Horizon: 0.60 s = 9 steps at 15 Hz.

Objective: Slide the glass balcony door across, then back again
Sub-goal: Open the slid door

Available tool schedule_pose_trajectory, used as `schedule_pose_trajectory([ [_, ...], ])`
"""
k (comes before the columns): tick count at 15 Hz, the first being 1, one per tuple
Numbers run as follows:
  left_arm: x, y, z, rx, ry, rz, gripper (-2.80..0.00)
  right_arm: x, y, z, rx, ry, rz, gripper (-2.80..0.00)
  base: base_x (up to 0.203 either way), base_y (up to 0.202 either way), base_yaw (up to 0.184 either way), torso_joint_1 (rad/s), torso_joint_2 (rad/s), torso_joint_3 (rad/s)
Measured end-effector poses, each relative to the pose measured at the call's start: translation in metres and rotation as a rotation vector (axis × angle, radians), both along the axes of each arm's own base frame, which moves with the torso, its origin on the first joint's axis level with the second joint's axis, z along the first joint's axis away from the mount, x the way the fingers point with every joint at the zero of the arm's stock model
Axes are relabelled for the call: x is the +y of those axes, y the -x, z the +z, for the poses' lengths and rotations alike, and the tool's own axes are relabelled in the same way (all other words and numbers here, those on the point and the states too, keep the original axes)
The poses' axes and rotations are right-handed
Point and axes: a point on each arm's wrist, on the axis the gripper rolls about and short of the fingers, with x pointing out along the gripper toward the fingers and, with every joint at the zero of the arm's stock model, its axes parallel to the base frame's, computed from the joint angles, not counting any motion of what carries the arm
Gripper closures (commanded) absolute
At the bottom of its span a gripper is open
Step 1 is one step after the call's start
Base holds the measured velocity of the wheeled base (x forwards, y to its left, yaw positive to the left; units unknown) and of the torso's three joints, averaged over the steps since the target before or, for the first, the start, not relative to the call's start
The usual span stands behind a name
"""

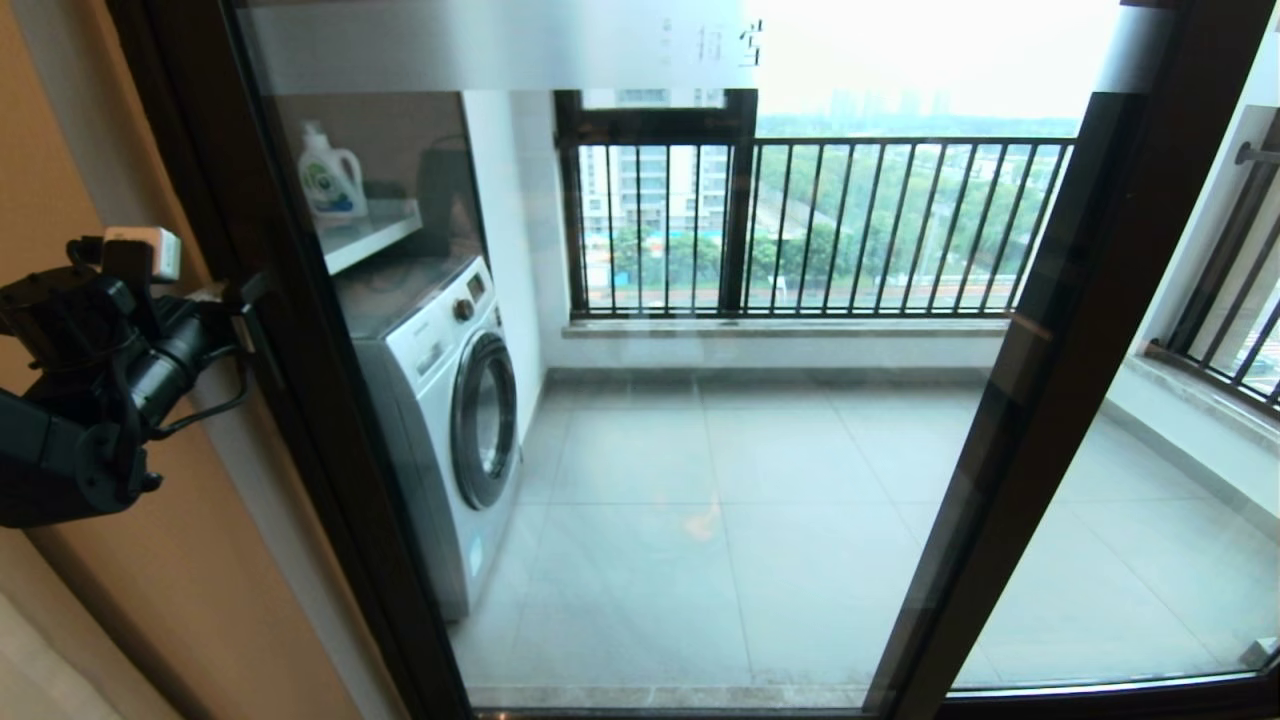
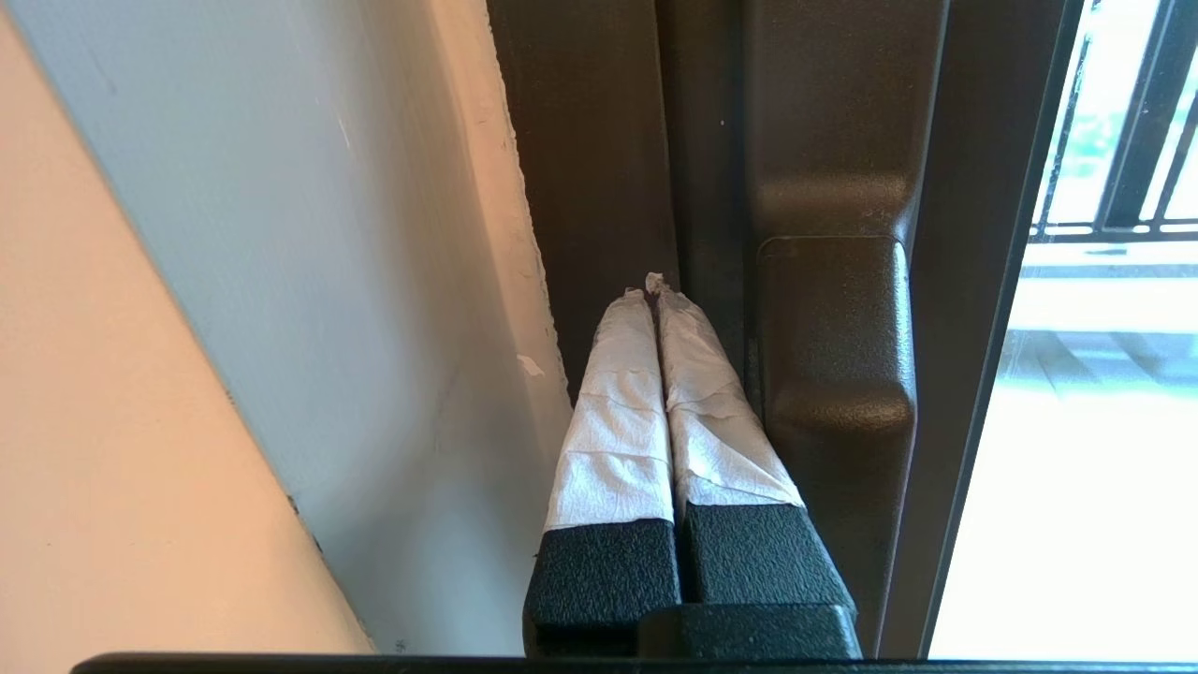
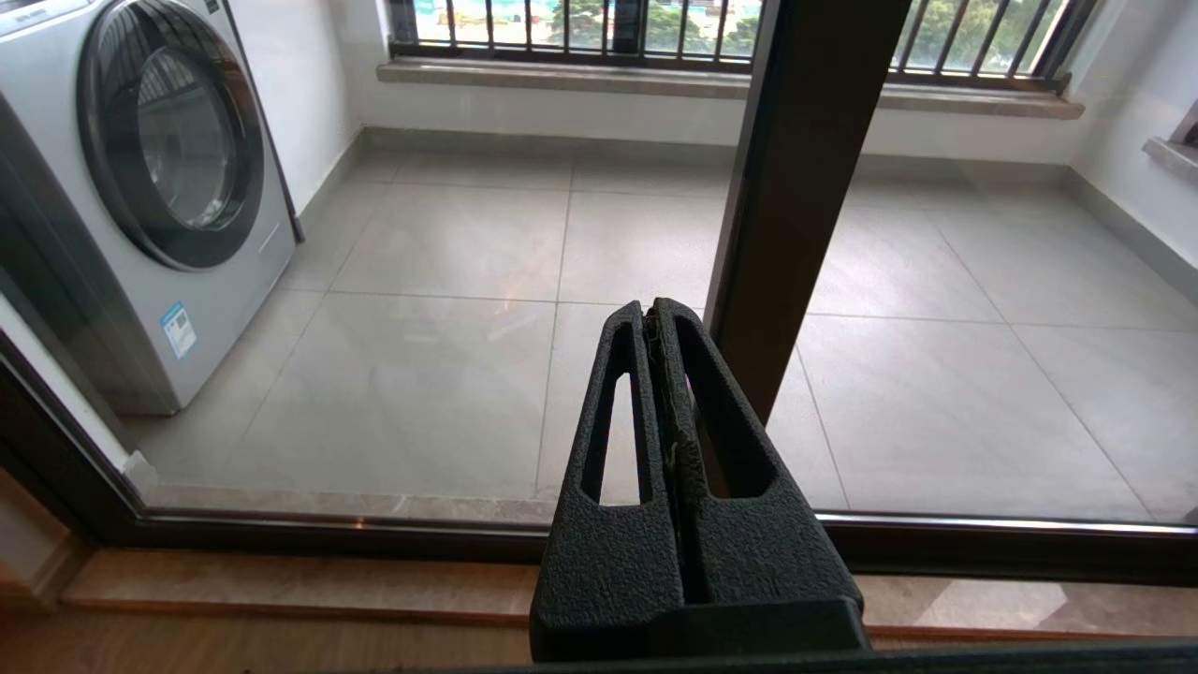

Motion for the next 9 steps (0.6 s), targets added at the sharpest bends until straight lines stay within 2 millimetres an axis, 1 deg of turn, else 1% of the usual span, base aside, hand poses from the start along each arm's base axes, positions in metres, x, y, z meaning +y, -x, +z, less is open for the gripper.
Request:
schedule_pose_trajectory([
  [9,-0.0005,0.0009,-0.0017,0.002,0.003,0.006,0.0,0.0,0.0,0.0,0.0,0.0,0.0,0.0,0.0,0.0,0.0,0.0,0.0,0.0],
])
